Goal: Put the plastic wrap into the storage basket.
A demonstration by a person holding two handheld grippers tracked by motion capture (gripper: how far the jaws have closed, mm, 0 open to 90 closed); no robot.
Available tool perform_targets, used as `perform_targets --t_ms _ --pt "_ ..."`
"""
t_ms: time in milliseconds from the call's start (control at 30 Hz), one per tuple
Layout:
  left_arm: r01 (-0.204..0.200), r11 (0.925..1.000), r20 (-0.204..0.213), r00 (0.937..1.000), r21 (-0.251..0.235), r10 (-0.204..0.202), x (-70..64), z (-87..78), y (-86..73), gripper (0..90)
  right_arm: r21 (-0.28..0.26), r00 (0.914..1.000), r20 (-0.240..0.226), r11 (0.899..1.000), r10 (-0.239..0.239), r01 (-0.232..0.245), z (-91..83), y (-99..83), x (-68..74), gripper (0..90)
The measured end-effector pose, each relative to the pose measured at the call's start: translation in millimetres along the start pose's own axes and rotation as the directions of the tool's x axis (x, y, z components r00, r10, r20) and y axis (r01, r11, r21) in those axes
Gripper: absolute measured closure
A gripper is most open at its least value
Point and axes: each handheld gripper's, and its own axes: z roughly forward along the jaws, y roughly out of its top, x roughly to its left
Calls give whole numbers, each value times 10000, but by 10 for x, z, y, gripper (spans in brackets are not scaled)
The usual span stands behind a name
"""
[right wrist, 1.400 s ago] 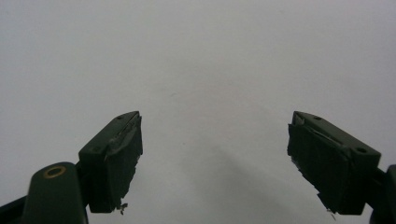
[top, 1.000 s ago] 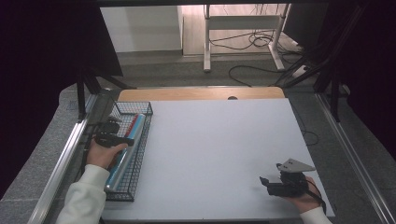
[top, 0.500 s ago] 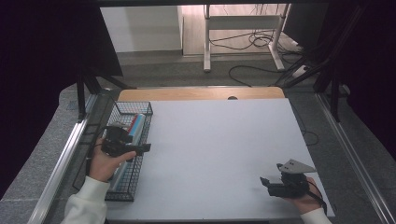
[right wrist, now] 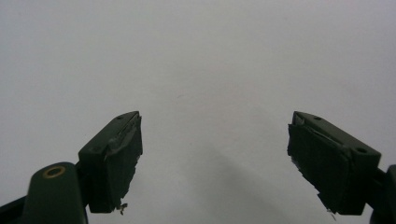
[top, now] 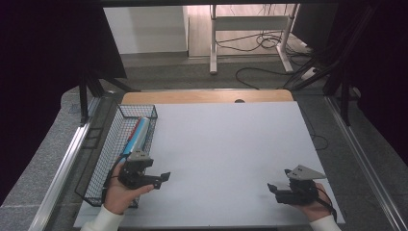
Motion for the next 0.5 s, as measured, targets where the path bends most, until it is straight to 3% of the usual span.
perform_targets --t_ms 133,500 --pt "-267 9994 -13 9996 223 267 -52 40 -59 186 -2 10000 -23 10000 -76 76 1 7 22 179" --pt "-221 9991 89 9997 360 218 -45 104 -80 187 -70 9999 -39 9999 -122 122 -34 2 31 179"
